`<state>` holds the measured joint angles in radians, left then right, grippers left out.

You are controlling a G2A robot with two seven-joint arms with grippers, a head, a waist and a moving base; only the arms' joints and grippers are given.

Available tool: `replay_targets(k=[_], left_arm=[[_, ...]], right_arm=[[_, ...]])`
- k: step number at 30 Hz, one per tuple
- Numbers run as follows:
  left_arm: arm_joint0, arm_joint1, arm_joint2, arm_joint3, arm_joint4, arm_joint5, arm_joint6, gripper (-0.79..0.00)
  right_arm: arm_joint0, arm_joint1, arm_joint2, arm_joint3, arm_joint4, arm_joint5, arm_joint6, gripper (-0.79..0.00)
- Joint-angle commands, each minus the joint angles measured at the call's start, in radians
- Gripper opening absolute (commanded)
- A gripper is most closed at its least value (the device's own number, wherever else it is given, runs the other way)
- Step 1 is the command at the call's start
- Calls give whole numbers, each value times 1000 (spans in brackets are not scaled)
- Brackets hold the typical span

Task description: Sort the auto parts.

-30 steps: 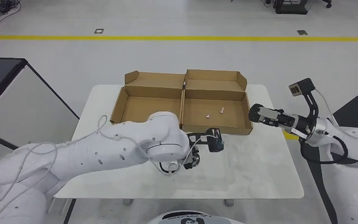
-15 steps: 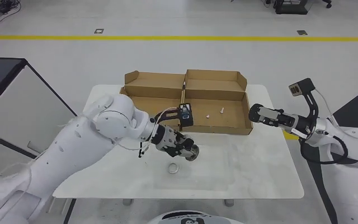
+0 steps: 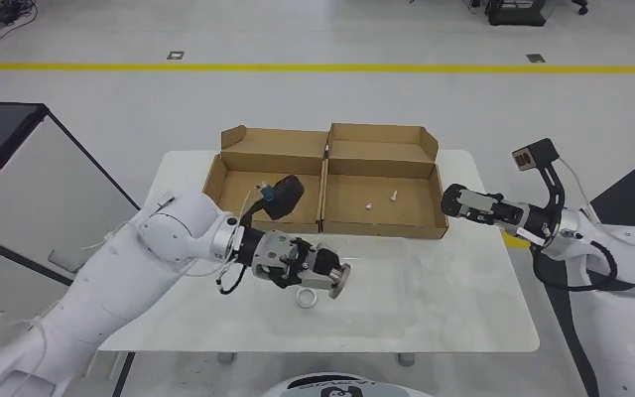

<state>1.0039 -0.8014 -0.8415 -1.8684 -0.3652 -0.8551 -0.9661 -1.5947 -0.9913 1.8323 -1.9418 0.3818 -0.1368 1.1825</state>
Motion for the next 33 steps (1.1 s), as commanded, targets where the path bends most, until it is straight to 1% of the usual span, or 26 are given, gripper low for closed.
replay_targets(k=[1, 6, 11, 16, 24, 29, 33], left_arm=[[6, 8, 12, 0, -39, -47, 48, -785], [5, 29, 57, 5, -90, -157, 158, -785], [4, 39, 65, -15, -211, -157, 158, -785], [29, 39, 38, -31, -304, -157, 158, -785], [90, 19, -36, -71, -423, -157, 158, -785], [123, -7, -84, -117, -491, -157, 158, -785], [144, -30, -110, -144, -496, -157, 158, -785]], right_arm=[[0, 0, 0, 0, 0, 0, 0, 0], [0, 0, 0, 0, 0, 0, 0, 0], [0, 0, 0, 0, 0, 0, 0, 0], [0, 0, 0, 0, 0, 0, 0, 0], [0, 0, 0, 0, 0, 0, 0, 0], [0, 0, 0, 0, 0, 0, 0, 0], [0, 0, 0, 0, 0, 0, 0, 0]])
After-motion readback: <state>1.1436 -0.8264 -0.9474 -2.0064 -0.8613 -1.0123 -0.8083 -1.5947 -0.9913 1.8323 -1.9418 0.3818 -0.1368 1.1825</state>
